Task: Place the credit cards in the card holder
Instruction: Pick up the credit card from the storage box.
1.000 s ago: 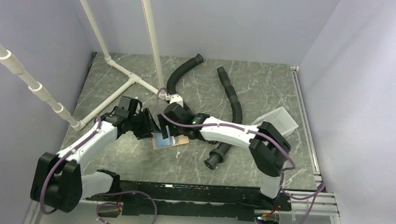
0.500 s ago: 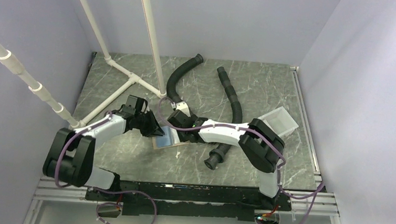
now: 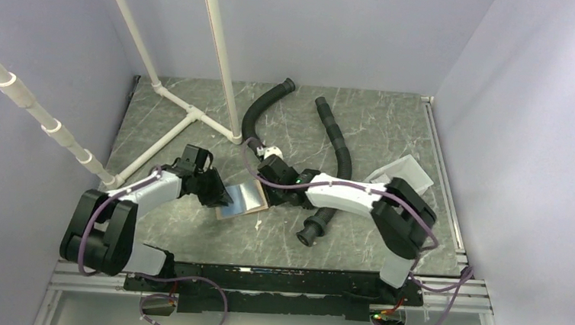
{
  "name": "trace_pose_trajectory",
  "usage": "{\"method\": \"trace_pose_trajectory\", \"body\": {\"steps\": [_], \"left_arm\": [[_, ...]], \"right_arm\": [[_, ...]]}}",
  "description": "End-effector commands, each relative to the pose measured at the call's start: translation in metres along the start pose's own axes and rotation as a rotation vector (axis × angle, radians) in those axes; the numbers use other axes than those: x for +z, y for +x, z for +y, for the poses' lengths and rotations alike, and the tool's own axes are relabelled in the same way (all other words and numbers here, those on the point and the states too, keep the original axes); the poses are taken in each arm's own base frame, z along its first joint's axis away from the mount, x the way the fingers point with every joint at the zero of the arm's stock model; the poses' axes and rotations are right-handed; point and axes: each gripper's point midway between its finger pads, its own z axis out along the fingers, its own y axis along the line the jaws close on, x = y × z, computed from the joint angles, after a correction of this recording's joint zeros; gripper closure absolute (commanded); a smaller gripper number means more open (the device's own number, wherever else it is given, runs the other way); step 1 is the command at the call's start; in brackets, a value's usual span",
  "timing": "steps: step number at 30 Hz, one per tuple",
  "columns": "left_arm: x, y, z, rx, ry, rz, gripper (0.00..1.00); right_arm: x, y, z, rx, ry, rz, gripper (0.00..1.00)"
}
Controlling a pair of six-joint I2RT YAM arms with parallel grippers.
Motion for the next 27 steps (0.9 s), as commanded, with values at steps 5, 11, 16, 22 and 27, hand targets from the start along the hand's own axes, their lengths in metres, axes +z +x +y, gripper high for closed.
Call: {"method": "trace_pose_trajectory", "body": {"steps": [5,11,16,22,27], "left_arm": [[-0.061,-0.024,-0.053,0.127,0.105,-0.064,0.42],[-0.101,-0.030,-0.102,0.308,0.254,-0.036,0.16],[-0.122,-0.030,-0.136,0.447,0.391,0.014,0.09],[-0.120,-0.035,-0.151,0.529,0.423,0.028,0.05],[-0.111,-0.032,-0.142,0.566,0.416,0.019,0.04]], "right_arm": [[-0.141,-0.117,-0.051,0.152,-0.079,-0.295,0.42],[-0.173,-0.095,-0.184,0.425,0.151,-0.329,0.11],[-0.192,-0.072,-0.269,0.525,0.294,-0.382,0.10],[-0.213,-0.066,-0.280,0.004,0.359,-0.430,0.09],[-0.206,-0.019,-0.324,-0.054,0.335,-0.171,0.08]]}}
